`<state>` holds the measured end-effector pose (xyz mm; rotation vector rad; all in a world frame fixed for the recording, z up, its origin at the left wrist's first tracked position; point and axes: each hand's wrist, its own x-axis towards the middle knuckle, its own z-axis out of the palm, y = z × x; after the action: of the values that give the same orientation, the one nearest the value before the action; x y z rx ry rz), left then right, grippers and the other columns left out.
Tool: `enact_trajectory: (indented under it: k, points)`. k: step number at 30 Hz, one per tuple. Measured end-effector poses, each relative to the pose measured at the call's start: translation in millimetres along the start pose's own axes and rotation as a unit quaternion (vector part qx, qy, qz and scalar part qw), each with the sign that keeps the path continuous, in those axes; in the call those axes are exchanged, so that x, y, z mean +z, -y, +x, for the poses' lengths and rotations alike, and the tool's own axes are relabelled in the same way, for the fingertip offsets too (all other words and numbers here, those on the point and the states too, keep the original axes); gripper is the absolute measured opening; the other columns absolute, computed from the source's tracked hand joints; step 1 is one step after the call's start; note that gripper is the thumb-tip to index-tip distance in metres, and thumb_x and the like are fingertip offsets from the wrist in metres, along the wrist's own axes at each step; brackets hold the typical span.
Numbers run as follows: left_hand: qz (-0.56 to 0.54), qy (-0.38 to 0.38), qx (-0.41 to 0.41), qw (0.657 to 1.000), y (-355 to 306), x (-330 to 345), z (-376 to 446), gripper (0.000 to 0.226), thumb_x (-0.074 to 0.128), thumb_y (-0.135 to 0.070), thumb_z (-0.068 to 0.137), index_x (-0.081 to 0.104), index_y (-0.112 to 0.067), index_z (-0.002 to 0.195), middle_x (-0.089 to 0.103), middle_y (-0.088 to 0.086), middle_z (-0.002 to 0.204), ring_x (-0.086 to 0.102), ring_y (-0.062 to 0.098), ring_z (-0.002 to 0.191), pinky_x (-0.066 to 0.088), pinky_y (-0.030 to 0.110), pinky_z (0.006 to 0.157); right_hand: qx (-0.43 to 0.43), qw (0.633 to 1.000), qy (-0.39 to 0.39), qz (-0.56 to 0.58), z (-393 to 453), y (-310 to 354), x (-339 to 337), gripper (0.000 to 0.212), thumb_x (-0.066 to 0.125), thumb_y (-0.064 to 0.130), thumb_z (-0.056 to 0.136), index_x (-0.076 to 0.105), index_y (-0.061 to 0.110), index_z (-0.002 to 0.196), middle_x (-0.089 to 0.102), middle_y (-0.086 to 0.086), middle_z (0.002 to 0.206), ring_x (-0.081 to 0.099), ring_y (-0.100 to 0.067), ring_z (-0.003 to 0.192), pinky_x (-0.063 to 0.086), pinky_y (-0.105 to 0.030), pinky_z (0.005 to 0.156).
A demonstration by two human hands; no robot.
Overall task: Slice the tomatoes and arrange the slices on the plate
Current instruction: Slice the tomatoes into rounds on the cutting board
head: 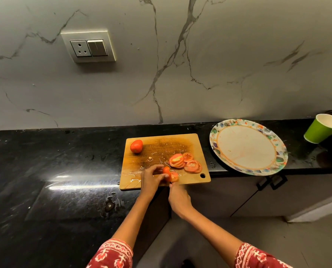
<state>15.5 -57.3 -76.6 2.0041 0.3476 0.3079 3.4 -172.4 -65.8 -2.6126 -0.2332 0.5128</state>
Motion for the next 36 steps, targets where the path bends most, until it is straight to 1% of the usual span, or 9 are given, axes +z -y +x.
enact_trajectory:
  k: [4, 12, 15, 19, 20, 22, 24, 31, 36]
  points:
    - [-0.001, 0.042, 0.020, 0.999, 2.8, -0.2, -3.1, 0.051, 0.076, -0.002, 0.070, 0.061, -0.010, 0.117, 0.060, -0.001, 0.111, 0.056, 0.009, 0.101, 0.047, 0.006, 0.076, 0.006, 1.000, 0.004, 0.001, 0.0, 0.1, -0.7, 0.035, 0.022, 0.024, 0.104, 0.043, 0.006, 0.125, 0.058, -0.016, 0.123, 0.055, -0.032, 0.115, 0.044, -0.040, 0.089]
    - [0.003, 0.019, -0.033, 0.999, 1.2, 1.6, 4.8, 0.038, 0.071, -0.009, 0.078, 0.059, -0.007, 0.114, 0.058, 0.002, 0.109, 0.053, 0.011, 0.101, 0.044, 0.008, 0.072, -0.023, 0.999, -0.023, -0.034, -6.9, -4.8, 4.0, 0.035, 0.021, 0.026, 0.104, 0.042, 0.007, 0.124, 0.061, -0.014, 0.118, 0.059, -0.029, 0.111, 0.046, -0.038, 0.085]
    - [-0.012, -0.005, -0.071, 0.997, 3.8, 0.4, 7.6, 0.032, 0.067, -0.013, 0.082, 0.061, -0.005, 0.111, 0.062, 0.005, 0.107, 0.056, 0.017, 0.102, 0.045, 0.022, 0.084, -0.046, 0.995, -0.033, -0.084, -17.9, -23.1, 11.4, 0.034, 0.020, 0.027, 0.104, 0.044, 0.009, 0.118, 0.065, -0.009, 0.110, 0.064, -0.024, 0.104, 0.049, -0.033, 0.079]
    - [-0.023, -0.026, -0.110, 0.993, 5.1, -5.9, 15.1, 0.036, 0.064, -0.014, 0.085, 0.057, -0.003, 0.119, 0.060, 0.008, 0.117, 0.054, 0.020, 0.109, 0.046, 0.034, 0.094, -0.074, 0.984, -0.103, -0.122, -25.7, -36.6, 12.9, 0.018, 0.063, 0.029, 0.089, 0.057, 0.012, 0.089, 0.067, -0.003, 0.067, 0.068, -0.011, 0.060, 0.049, -0.022, 0.047]
    - [-0.016, -0.025, -0.111, 0.993, 5.9, -8.0, 18.3, 0.038, 0.063, -0.014, 0.085, 0.056, -0.003, 0.121, 0.059, 0.010, 0.120, 0.054, 0.022, 0.112, 0.046, 0.037, 0.096, -0.072, 0.982, -0.104, -0.138, -25.7, -36.2, 12.3, 0.017, 0.063, 0.029, 0.089, 0.057, 0.012, 0.089, 0.067, -0.003, 0.067, 0.068, -0.011, 0.060, 0.049, -0.022, 0.048]
    - [-0.001, -0.007, -0.106, 0.994, 6.7, -10.7, 22.7, 0.039, 0.064, -0.014, 0.085, 0.055, -0.005, 0.122, 0.057, 0.012, 0.123, 0.053, 0.025, 0.114, 0.046, 0.038, 0.096, -0.060, 0.990, -0.049, -0.117, -23.9, -32.8, 7.5, 0.026, 0.032, 0.028, 0.103, 0.049, 0.010, 0.110, 0.068, -0.007, 0.097, 0.068, -0.018, 0.090, 0.052, -0.028, 0.070]
    - [0.010, 0.006, -0.099, 0.995, 6.2, -11.7, 23.4, 0.038, 0.065, -0.012, 0.084, 0.055, -0.007, 0.121, 0.056, 0.013, 0.124, 0.052, 0.025, 0.114, 0.046, 0.034, 0.093, -0.060, 0.992, -0.048, -0.101, -17.9, -32.2, 4.4, 0.034, 0.018, 0.028, 0.104, 0.044, 0.010, 0.117, 0.064, -0.007, 0.111, 0.063, -0.022, 0.104, 0.049, -0.031, 0.079]
    - [0.011, 0.028, -0.088, 0.996, 4.5, -12.5, 18.9, 0.037, 0.069, -0.004, 0.079, 0.056, -0.009, 0.113, 0.056, 0.010, 0.119, 0.054, 0.017, 0.103, 0.043, 0.019, 0.076, -0.055, 0.990, -0.044, -0.122, -10.2, -27.7, 1.7, 0.034, 0.019, 0.026, 0.104, 0.045, 0.008, 0.117, 0.064, -0.010, 0.113, 0.062, -0.026, 0.105, 0.048, -0.034, 0.079]
    - [-0.002, 0.025, -0.084, 0.996, 11.7, -8.8, 11.0, 0.032, 0.070, -0.006, 0.078, 0.057, -0.014, 0.106, 0.056, 0.011, 0.120, 0.055, 0.021, 0.108, 0.050, 0.028, 0.084, -0.051, 0.995, -0.032, -0.086, 1.0, -16.8, -0.9, 0.028, 0.027, 0.022, 0.103, 0.046, 0.007, 0.119, 0.062, -0.012, 0.116, 0.061, -0.029, 0.108, 0.048, -0.037, 0.083]
